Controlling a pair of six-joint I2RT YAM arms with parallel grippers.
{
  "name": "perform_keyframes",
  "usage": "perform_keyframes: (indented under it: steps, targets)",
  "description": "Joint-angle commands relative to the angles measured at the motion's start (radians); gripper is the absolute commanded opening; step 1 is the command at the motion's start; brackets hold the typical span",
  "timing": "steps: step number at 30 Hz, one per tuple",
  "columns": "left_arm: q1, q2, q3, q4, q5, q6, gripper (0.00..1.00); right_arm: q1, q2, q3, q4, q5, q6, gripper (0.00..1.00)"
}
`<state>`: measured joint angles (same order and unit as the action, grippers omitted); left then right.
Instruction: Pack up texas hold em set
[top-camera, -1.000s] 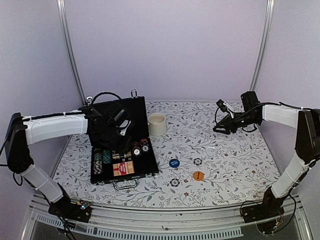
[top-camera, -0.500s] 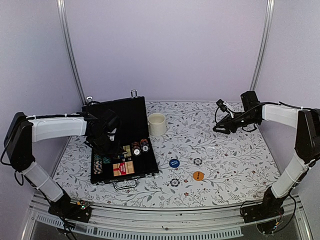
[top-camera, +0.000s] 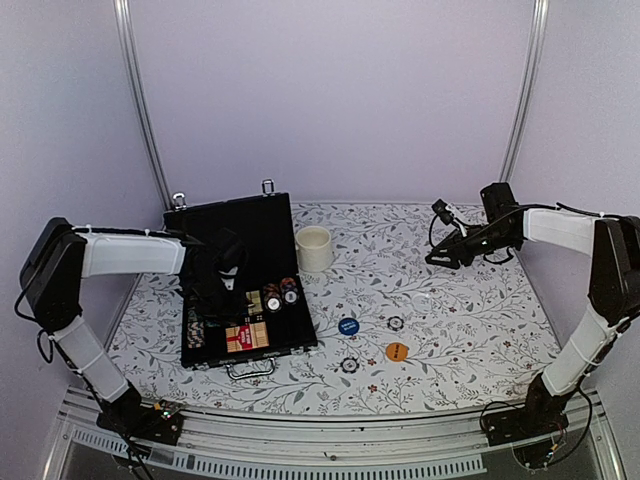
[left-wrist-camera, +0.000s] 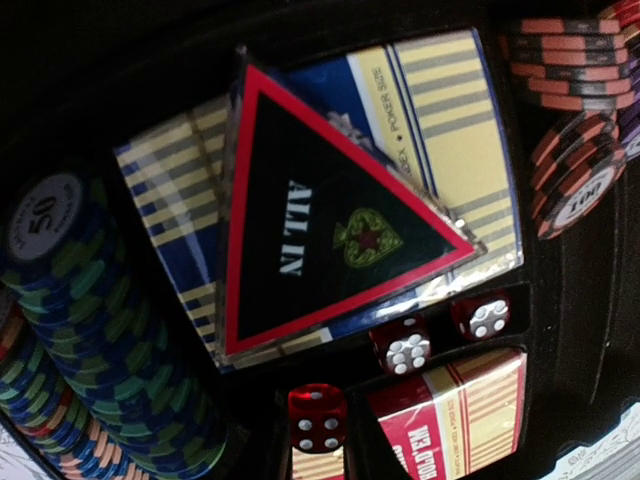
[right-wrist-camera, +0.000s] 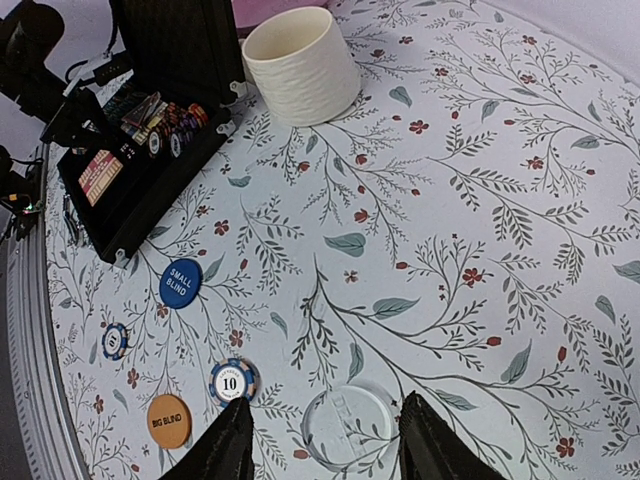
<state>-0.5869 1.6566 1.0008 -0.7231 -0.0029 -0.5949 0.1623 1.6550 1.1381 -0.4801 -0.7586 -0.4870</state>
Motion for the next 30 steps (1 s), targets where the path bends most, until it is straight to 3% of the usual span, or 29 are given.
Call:
perform_keyframes:
  steps: [1, 17, 30]
  targets:
    - [0.013, 0.029, 0.005, 0.030, 0.027, 0.014, 0.16, 0.000, 0.012, 0.026, -0.015, -0.016, -0.005, 0.42]
    - [0.010, 0.063, 0.027, 0.044, 0.051, 0.029, 0.21, -0.001, 0.018, 0.028, -0.018, -0.017, -0.007, 0.42]
    - [0.009, -0.005, 0.070, -0.025, 0.031, 0.038, 0.25, -0.001, 0.031, 0.034, -0.023, -0.025, -0.004, 0.42]
